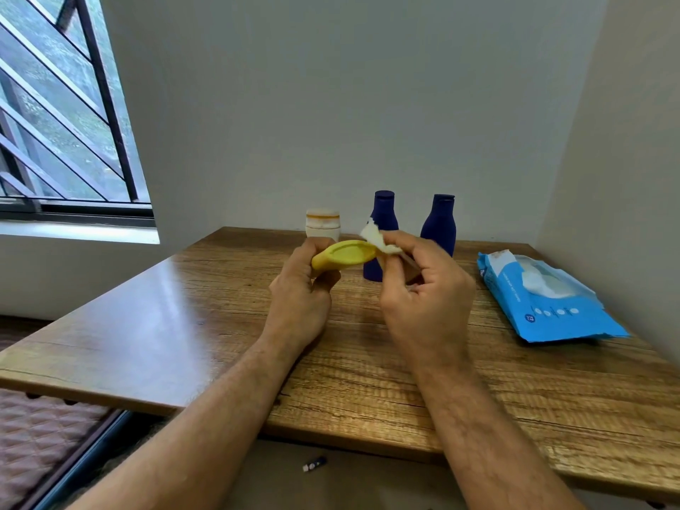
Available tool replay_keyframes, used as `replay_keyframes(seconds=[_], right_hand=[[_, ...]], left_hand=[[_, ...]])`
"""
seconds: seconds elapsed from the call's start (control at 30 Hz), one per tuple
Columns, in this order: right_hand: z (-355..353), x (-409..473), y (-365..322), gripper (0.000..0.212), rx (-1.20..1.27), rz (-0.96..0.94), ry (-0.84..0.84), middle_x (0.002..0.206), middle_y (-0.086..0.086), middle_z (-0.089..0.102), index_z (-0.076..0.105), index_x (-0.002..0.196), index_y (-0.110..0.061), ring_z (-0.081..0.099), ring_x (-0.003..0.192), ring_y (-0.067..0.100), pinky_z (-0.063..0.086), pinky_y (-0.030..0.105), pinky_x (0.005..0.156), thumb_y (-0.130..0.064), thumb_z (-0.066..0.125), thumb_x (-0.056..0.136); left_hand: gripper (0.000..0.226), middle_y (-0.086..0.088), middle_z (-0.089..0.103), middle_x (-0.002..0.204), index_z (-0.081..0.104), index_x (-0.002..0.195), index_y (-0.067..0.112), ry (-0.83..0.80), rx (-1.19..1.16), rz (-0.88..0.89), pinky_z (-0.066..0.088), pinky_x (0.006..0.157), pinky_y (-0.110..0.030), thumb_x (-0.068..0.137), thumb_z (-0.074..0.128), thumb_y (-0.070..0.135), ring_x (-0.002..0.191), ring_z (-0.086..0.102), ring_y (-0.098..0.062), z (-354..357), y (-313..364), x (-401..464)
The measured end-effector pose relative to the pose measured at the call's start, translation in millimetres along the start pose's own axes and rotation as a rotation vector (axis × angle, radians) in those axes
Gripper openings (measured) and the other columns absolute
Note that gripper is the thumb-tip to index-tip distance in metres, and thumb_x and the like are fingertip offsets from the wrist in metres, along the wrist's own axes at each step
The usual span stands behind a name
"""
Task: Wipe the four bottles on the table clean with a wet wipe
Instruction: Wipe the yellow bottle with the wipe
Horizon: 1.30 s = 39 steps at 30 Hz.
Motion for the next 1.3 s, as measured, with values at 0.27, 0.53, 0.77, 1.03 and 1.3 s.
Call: replay_keyframes(seconds=[0.27, 0.53, 0.77, 1.03, 1.3], right_hand=[[10, -4, 0, 0.023, -0.042, -0.119, -0.162, 0.099, -0.003, 0.063, 0.074, 0.108, -0.011, 0.061, 0.087, 0.010, 0.057, 0.022, 0.072, -0.009, 0.069, 0.086], [11, -4, -2, 0.022, -0.021, -0.148, -0.188, 0.094, -0.004, 0.066, 0.076, 0.104, -0.011, 0.063, 0.087, 0.010, 0.057, 0.025, 0.076, -0.009, 0.068, 0.083], [2, 0, -1, 0.030, -0.043, -0.051, -0.023, 0.103, -0.005, 0.064, 0.071, 0.117, -0.015, 0.062, 0.088, 0.007, 0.058, 0.024, 0.075, -0.022, 0.059, 0.090], [6, 1, 3, 0.025, -0.031, -0.007, -0.060, 0.104, -0.007, 0.065, 0.073, 0.114, -0.015, 0.061, 0.090, 0.003, 0.056, 0.019, 0.077, -0.014, 0.063, 0.092], [14, -4, -3, 0.026, -0.012, -0.084, -0.197, 0.091, -0.007, 0.061, 0.072, 0.115, -0.014, 0.057, 0.076, 0.004, 0.045, 0.006, 0.063, -0.012, 0.068, 0.090]], left_hand=[[0.047, 0.013, 0.050, 0.108, 0.057, 0.121, 0.031, 0.089, 0.222, 0.036, 0.044, 0.099, -0.037, 0.092, 0.055, -0.006, 0.110, 0.042, -0.010, -3, 5, -1], [0.048, 0.013, 0.048, 0.102, 0.053, 0.111, 0.032, 0.168, 0.212, 0.021, 0.046, 0.094, -0.040, 0.089, 0.051, -0.011, 0.107, 0.044, -0.015, -11, 7, -2], [0.045, 0.008, 0.046, 0.102, 0.057, 0.120, 0.022, 0.200, 0.248, -0.020, 0.047, 0.096, -0.046, 0.090, 0.050, -0.010, 0.108, 0.042, -0.017, -11, 5, -1], [0.037, 0.008, 0.052, 0.116, 0.056, 0.124, 0.028, 0.039, 0.304, 0.038, 0.038, 0.096, -0.033, 0.096, 0.058, 0.003, 0.110, 0.041, -0.011, -2, 8, -2], [0.042, 0.007, 0.051, 0.110, 0.055, 0.119, 0.027, 0.073, 0.226, -0.037, 0.046, 0.096, -0.041, 0.091, 0.056, -0.005, 0.109, 0.045, -0.015, -7, 2, -1]])
Point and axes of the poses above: each hand's wrist, its own x-axis towards the middle knuckle, its own z-axis out of the palm, y = z × x, the point moved 5 cm from there along x, towards the middle knuckle
